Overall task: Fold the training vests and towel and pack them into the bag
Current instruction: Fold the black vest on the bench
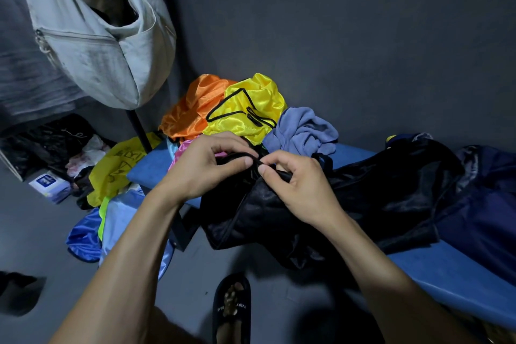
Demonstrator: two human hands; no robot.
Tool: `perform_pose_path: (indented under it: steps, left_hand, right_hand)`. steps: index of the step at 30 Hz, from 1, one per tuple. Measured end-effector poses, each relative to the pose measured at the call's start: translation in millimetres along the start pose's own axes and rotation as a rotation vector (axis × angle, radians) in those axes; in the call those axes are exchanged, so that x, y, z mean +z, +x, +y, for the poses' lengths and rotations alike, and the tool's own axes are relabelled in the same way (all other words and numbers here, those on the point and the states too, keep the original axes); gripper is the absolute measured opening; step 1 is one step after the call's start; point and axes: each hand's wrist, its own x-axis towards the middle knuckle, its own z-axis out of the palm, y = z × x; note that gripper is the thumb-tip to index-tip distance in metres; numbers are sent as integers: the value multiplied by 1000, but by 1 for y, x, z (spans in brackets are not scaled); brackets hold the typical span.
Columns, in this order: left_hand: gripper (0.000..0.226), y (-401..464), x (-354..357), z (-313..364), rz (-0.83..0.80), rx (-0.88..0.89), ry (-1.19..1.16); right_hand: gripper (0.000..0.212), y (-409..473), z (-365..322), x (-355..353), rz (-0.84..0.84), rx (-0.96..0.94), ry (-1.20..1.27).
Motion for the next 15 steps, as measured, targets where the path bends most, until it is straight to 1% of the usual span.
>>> perform_pose_path:
  steps: [2, 4, 6, 10, 13, 15]
  left_hand:
    - [27, 0, 0, 0, -5, 11, -17]
    - [31, -1, 0, 2, -12, 22, -45]
    - [24, -1, 3, 3, 3, 30, -60]
    - [11, 0, 6, 2, 83, 25, -10]
    - [5, 1, 4, 1, 188, -40, -40]
    - [4, 1, 3, -2, 284, -91, -54]
  right_hand:
    - [6, -1, 2, 0, -31, -11, -13]
    - [6, 1, 2, 1, -70, -12, -25]
    - [7, 7, 1, 0, -77, -4, -64]
    - [8, 17, -1, -1, -64, -3, -112]
    - [6, 16, 2, -2, -9, 38, -48]
    - [9, 10, 9, -4, -5, 62, 38]
